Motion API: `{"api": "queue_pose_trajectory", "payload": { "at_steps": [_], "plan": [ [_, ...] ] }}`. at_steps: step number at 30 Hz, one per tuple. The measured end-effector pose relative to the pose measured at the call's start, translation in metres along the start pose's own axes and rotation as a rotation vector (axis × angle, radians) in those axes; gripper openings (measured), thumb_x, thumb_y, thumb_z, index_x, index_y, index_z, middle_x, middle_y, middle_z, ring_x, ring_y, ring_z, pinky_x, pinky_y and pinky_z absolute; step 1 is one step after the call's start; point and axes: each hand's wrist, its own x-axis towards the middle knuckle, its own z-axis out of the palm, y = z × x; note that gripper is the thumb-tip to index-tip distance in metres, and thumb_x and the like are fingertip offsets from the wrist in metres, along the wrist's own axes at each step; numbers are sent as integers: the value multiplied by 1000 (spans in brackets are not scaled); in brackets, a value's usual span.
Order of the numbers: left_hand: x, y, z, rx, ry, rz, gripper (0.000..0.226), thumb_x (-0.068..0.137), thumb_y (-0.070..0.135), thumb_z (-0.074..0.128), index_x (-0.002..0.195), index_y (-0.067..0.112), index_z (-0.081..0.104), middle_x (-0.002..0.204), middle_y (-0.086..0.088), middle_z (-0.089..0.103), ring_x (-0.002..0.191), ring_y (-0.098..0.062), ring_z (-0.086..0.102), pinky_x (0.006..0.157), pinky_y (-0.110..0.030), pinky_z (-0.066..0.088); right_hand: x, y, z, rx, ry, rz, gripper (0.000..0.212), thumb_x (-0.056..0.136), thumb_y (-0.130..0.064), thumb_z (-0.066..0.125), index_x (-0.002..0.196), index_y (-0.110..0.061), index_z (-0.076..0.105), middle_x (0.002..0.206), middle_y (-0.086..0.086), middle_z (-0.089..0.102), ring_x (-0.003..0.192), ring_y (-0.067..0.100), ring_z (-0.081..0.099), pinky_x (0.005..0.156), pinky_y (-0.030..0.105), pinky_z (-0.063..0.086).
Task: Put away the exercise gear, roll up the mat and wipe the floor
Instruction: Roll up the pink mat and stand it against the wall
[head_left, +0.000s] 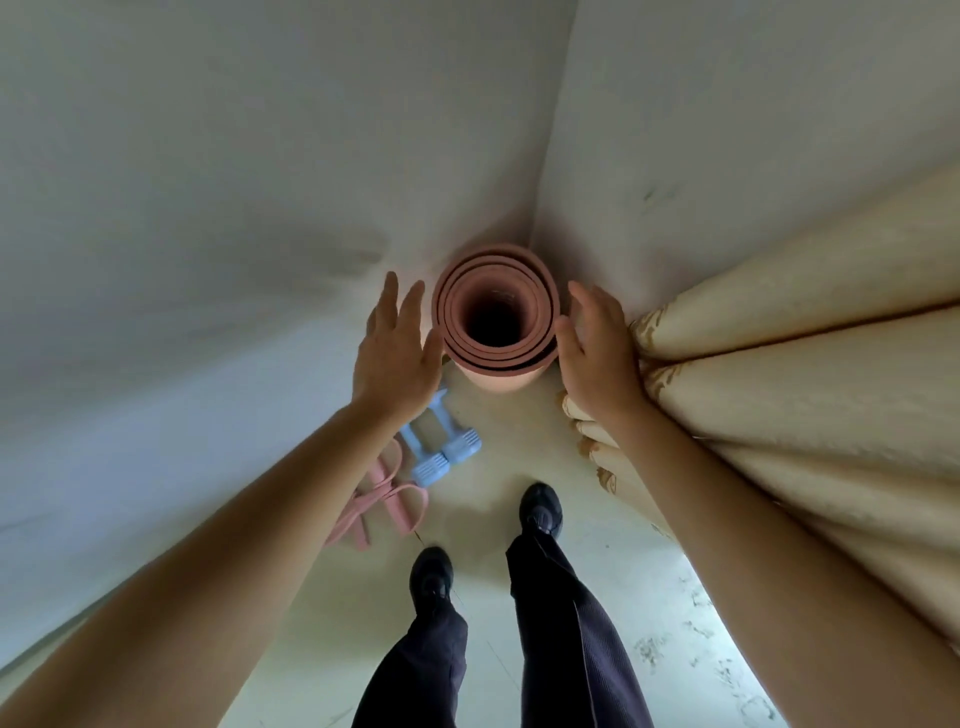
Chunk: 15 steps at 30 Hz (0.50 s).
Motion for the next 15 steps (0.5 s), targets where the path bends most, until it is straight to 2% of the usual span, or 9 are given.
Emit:
{"api": "queue_pose_trajectory", "payload": {
  "at_steps": [5,9,12,15],
  "plan": [
    [-53,10,-75,251,187,215,57,104,40,31,154,15,23,163,-15,9,151,-33,10,119,-52,21,-42,-67,-48,-229,106,-184,49,105,-31,43,149,-9,42,158,22,31,146,36,29,117,44,26],
    [-92,24,-161,442,337,367,58,103,42,32,153,13,26,162,-20,13,150,-37,10,117,-61,18,-79,-137,-85,-422,159,-332,66,103,-47,38,158,-13,24,166,20,9,153,38,9,122,52,15],
    [-128,34,-231,506,492,441,58,103,42,33,153,13,26,161,-21,13,150,-38,10,115,-64,15,-107,-194,-110,-492,265,-445,75,102,-52,40,160,-13,12,166,21,-1,153,39,2,123,54,7],
    [-173,31,-300,518,692,467,59,102,42,38,152,11,32,160,-23,17,149,-40,13,115,-65,14,-126,-256,-138,-490,370,-583,76,103,-50,42,160,-12,10,166,23,-5,153,40,-1,124,55,5]
  ]
}}
